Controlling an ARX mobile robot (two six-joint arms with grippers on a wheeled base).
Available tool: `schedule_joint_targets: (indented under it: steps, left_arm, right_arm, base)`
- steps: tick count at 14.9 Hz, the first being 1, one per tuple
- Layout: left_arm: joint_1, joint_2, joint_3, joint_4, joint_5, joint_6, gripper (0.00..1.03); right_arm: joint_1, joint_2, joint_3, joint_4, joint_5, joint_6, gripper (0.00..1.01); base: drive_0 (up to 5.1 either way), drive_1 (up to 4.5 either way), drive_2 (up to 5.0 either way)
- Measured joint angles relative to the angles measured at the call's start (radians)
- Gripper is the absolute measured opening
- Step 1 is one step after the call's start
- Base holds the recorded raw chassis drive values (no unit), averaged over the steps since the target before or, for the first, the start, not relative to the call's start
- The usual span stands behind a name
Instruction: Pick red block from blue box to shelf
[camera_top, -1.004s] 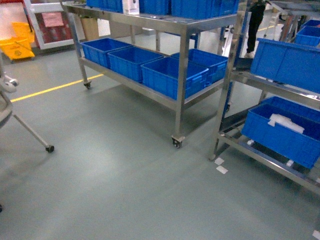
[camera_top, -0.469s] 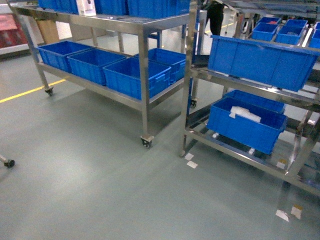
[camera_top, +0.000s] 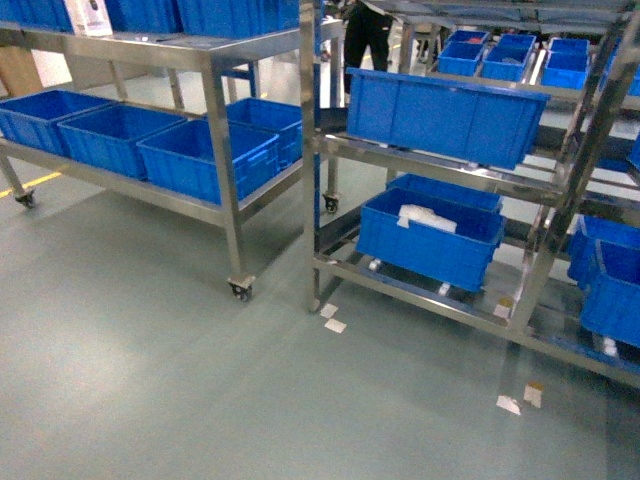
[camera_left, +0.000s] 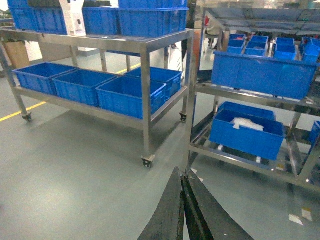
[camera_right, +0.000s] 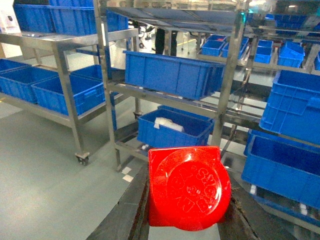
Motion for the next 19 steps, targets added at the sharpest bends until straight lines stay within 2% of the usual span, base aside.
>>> schedule_joint_targets:
  steps: [19]
  left_arm:
    - [0.0, 0.0, 0.0, 0.0, 0.0, 0.0, 0.02]
  right_arm:
    - [0.0, 0.0, 0.0, 0.0, 0.0, 0.0, 0.28]
  base:
    - [-1.4, -1.44, -1.4]
